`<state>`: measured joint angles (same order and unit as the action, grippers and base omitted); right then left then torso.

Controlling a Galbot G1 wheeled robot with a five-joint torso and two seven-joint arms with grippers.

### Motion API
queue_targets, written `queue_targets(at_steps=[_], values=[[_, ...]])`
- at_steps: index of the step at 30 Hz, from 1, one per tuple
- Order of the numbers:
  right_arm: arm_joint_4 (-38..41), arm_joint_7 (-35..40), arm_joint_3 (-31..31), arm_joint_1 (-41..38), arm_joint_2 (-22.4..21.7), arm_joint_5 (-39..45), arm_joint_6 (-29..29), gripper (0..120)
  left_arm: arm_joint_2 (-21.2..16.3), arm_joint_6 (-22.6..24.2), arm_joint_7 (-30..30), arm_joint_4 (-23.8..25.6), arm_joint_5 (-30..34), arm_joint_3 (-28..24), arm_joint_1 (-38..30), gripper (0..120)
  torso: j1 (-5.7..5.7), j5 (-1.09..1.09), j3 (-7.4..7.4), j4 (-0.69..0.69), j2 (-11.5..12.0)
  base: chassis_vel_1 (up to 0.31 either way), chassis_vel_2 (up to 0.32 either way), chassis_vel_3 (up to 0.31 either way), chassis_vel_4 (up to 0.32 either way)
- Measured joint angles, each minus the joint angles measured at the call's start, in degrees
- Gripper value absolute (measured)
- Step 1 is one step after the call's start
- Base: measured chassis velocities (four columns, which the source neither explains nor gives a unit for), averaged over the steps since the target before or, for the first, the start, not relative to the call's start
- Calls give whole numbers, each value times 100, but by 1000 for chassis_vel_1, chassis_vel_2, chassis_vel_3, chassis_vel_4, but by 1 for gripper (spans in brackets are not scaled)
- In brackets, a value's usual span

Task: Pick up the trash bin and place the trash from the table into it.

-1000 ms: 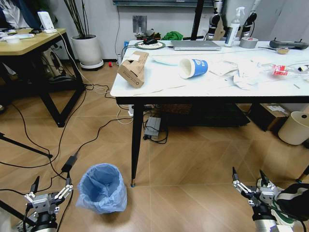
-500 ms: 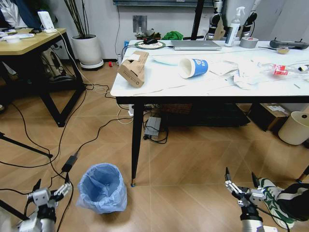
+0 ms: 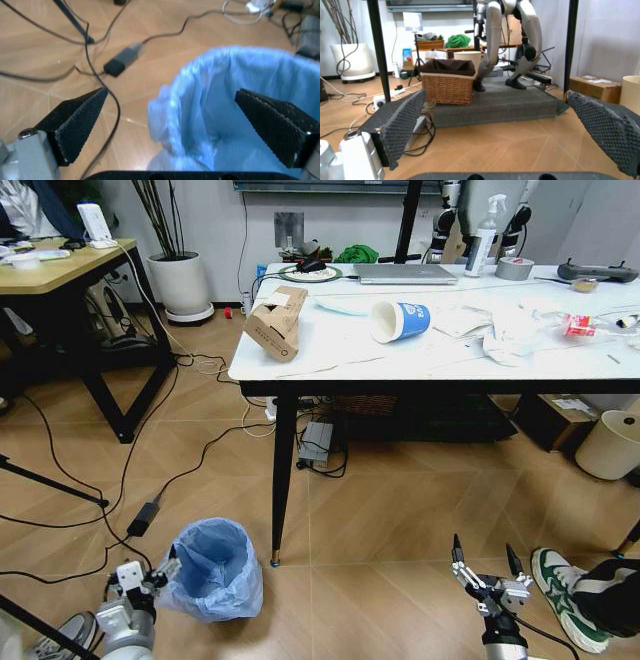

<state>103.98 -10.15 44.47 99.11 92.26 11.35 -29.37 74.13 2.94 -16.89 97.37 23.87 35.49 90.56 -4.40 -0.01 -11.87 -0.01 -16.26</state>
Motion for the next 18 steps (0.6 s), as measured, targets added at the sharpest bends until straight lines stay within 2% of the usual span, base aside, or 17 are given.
queue_targets(at_steps=[4,14,18], values=[[18,1,16,6,-5,27,18,100,108,99,-78,-295,-19,-94,-192,100,-2,0,-3,-1,-4,0,0,0,0],[-36,13,-52,-63,-143,114,87,100,210,224,-114,-524,-48,-1,-267,98,-3,2,-6,0,-9,0,0,0,0],[-39,19,-69,-83,-155,143,110,100,243,241,-115,-595,-44,-1,-346,91,-4,1,-7,0,-11,0,0,0,0]])
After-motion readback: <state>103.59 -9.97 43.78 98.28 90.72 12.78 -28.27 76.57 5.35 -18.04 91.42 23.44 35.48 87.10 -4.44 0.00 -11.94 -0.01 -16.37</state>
